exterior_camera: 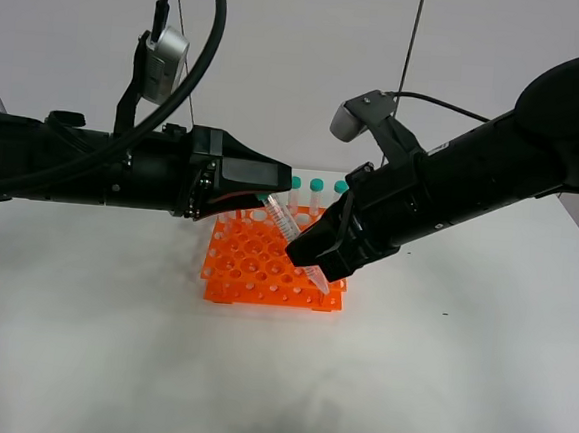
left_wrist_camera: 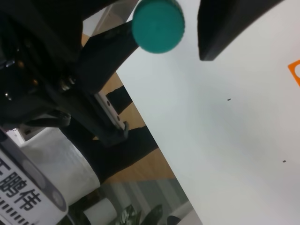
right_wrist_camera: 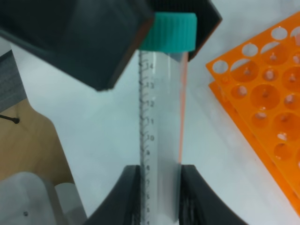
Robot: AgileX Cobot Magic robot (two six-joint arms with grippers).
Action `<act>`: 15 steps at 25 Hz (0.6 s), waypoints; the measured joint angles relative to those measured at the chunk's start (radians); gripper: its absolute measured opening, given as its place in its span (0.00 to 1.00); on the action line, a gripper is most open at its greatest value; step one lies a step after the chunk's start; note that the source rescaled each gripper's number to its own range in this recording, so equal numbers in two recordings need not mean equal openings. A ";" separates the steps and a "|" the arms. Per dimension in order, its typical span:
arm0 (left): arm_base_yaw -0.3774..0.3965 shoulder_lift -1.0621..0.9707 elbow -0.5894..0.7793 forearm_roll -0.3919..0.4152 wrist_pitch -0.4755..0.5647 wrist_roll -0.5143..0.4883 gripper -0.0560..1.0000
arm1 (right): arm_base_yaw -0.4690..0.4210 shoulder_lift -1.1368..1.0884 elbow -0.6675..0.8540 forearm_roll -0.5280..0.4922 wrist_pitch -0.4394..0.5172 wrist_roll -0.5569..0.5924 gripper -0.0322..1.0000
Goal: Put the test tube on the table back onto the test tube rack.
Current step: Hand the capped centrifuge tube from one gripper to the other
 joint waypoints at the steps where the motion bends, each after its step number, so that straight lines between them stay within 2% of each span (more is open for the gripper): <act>1: 0.000 0.000 0.000 0.000 0.004 0.000 0.65 | 0.000 0.000 0.000 0.000 0.001 0.000 0.04; 8: 0.000 0.000 0.000 0.000 0.015 0.000 0.61 | 0.000 0.000 0.000 0.043 0.006 0.002 0.04; 15: 0.000 0.000 0.000 0.000 0.015 0.000 0.56 | 0.000 0.000 0.000 0.045 0.006 0.002 0.04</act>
